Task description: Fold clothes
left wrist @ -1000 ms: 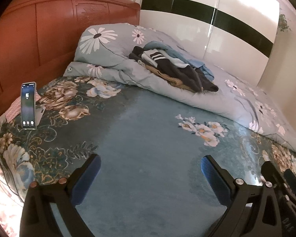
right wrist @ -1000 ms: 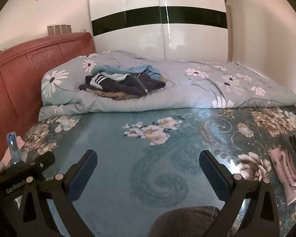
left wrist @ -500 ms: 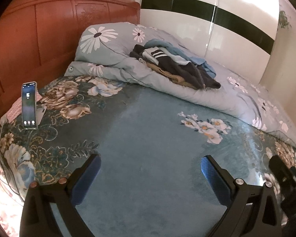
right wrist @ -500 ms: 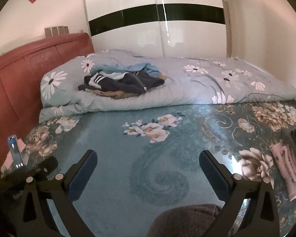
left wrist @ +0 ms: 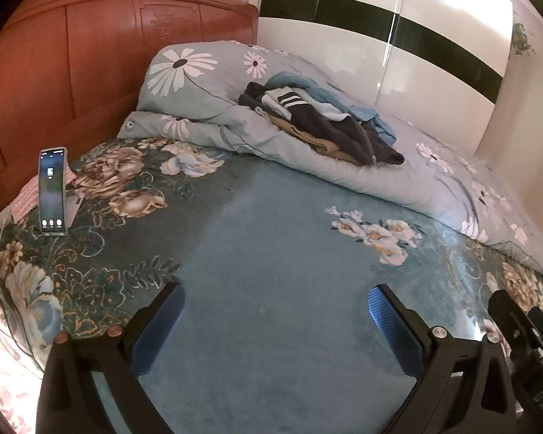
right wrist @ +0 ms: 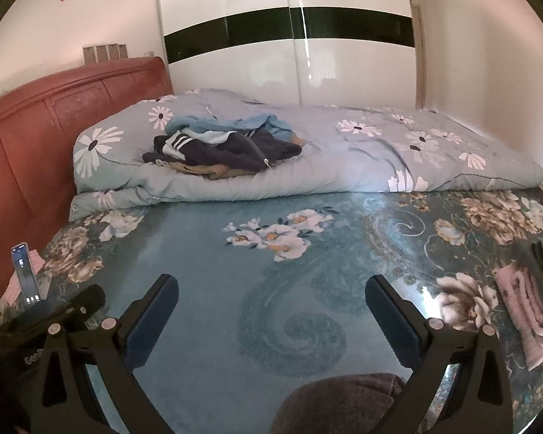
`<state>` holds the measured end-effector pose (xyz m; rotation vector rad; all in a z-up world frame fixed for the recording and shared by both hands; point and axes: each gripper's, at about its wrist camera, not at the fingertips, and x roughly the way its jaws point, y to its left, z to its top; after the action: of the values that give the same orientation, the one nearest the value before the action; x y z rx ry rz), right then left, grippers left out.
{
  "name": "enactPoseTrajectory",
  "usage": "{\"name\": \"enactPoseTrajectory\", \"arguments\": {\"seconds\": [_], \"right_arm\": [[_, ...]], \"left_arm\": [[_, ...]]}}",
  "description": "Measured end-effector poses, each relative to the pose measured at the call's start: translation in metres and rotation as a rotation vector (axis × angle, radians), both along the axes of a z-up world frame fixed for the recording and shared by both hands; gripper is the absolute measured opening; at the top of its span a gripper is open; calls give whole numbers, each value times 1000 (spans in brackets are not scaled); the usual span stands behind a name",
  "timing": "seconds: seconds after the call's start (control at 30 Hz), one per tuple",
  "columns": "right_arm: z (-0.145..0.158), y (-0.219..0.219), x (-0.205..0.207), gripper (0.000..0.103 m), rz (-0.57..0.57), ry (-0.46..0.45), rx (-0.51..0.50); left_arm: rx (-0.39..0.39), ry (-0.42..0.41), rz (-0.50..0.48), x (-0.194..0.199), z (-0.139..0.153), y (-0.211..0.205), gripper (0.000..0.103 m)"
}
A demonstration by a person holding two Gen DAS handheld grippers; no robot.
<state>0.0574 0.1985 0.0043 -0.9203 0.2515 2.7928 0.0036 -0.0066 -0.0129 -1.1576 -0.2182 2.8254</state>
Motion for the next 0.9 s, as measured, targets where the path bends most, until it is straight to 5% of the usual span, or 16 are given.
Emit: {"name": "enactPoseTrajectory", "arguments": {"seconds": [0.9], "right_arm": [[-14,-7,-15,103,12,-87,27]], "left_arm": [[42,-50,-29,-16,-14,-1,103]]}}
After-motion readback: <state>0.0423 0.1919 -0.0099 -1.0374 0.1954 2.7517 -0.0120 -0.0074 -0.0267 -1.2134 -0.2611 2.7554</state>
